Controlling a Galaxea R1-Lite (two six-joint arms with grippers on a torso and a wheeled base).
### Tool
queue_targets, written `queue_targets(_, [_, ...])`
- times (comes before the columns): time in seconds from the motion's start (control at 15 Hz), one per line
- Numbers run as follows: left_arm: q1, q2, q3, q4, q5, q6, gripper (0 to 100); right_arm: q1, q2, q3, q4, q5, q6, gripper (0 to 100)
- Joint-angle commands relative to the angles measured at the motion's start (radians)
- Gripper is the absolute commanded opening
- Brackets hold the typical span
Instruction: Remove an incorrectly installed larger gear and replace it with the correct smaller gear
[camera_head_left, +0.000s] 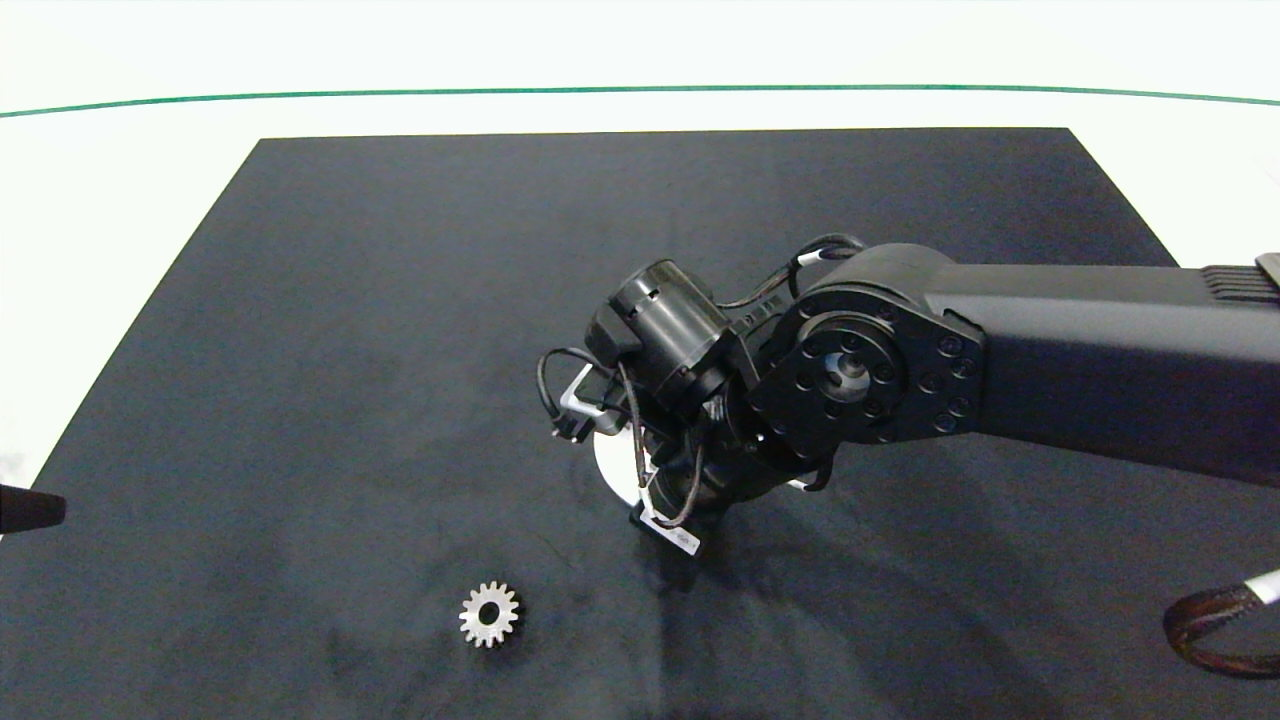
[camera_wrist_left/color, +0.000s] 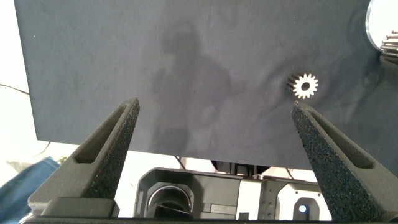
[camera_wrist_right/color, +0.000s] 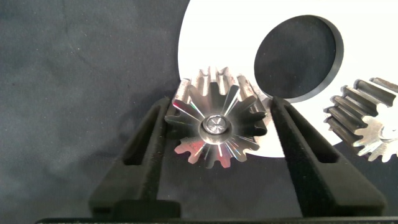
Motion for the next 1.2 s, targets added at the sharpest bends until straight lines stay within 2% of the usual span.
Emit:
queue_targets(0.07, [0.000, -0.002, -0.001, 0.006, 0.001, -0.002, 100, 0.006, -0.003, 0.000, 0.005, -0.002, 0.000, 55])
queue_targets(0.33, [0.000, -0.008, -0.001, 0.006, 0.001, -0.002, 100, 0.008, -0.002, 0.001, 0.005, -0.002, 0.012, 48])
queue_targets(1.2, [0.000, -0.019, 0.003, 0.003, 0.000, -0.001, 100, 0.031, -0.031, 0.006, -0.015, 0.000, 0.014, 22])
